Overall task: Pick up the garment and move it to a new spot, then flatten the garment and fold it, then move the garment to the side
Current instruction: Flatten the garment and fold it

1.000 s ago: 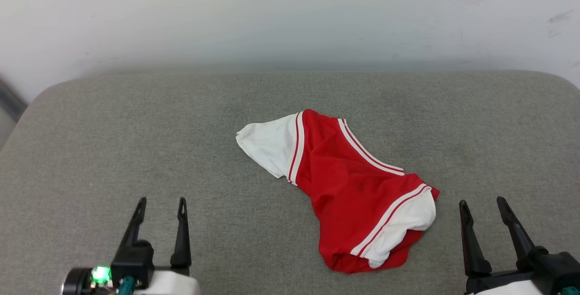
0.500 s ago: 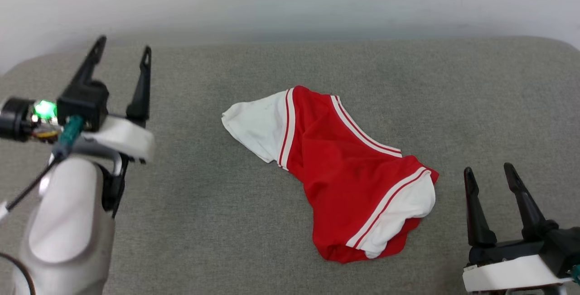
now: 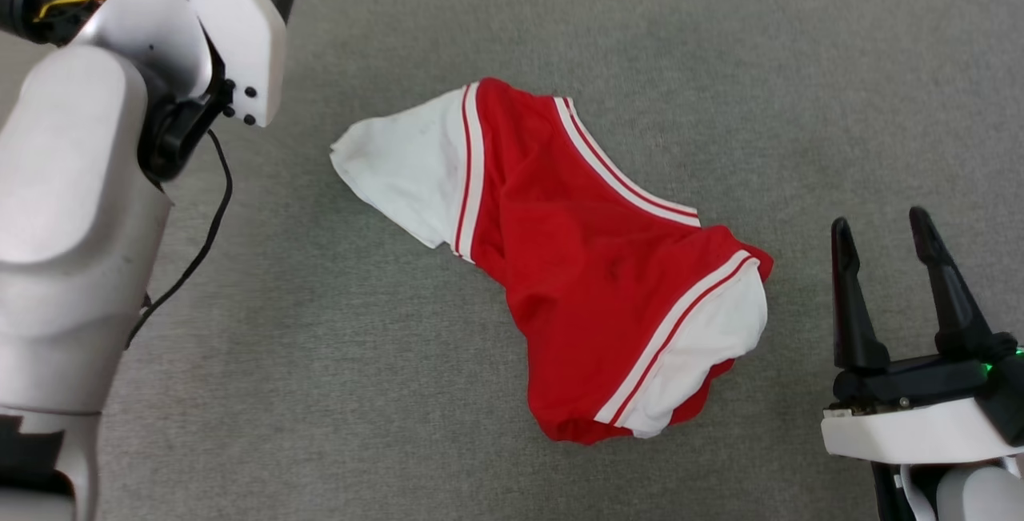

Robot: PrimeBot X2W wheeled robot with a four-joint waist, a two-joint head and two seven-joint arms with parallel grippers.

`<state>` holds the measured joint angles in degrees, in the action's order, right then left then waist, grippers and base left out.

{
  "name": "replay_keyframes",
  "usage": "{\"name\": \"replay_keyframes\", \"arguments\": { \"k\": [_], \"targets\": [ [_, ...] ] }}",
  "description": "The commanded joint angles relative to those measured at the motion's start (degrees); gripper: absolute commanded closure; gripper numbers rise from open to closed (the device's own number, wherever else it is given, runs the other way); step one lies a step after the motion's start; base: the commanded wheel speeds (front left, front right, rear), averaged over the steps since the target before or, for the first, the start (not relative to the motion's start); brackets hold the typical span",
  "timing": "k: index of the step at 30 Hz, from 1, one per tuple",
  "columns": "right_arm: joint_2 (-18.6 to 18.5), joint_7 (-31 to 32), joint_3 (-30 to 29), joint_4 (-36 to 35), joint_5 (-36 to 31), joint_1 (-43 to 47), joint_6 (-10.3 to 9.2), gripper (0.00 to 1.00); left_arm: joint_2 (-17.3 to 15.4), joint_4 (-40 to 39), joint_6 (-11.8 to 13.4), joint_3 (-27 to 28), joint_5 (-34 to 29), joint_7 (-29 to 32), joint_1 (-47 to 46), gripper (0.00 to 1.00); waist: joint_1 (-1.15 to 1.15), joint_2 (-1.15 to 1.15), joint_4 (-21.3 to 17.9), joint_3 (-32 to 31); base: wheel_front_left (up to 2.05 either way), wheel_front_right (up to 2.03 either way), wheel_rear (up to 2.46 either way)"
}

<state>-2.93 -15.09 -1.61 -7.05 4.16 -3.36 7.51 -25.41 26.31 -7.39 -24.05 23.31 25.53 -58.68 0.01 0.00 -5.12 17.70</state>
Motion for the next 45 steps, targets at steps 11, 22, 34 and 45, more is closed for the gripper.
{"name": "replay_keyframes", "arguments": {
  "k": [11, 22, 34, 45],
  "targets": [
    [0.1, -0.12, 0.22, -1.59, 0.07, -3.48, -0.04, 0.0, -6.19, 0.34, 0.02, -16.69, 16.3, 23.8, -8.63, 0.0, -0.01, 0.0, -3.05, 7.54, 0.0, 0.0, 0.0],
    [0.1, -0.12, 1.31, -1.16, 0.95, -5.09, -0.04, 0.0, -9.02, 4.72, -0.03, -28.53, 22.69, 33.2, -6.87, 0.0, -0.01, 0.0, -5.86, 10.37, 0.0, 0.0, 0.0],
    [0.1, -0.12, 0.52, -0.19, 0.32, -2.83, -0.04, 0.0, -10.84, 4.04, 0.01, -32.72, 27.59, 27.74, -9.17, 1.0, -0.01, 0.0, -2.64, 5.89, 0.0, 0.0, 0.0],
    [0.09, -0.12, 0.7, 0.86, -1.46, -1.91, -0.04, 0.0, -18.63, 4.6, 0.02, -36.27, 31.33, 26.78, -2.79, 1.0, -0.01, 0.0, 2.19, 2.77, 0.0, 0.0, 0.0]
  ]
}}
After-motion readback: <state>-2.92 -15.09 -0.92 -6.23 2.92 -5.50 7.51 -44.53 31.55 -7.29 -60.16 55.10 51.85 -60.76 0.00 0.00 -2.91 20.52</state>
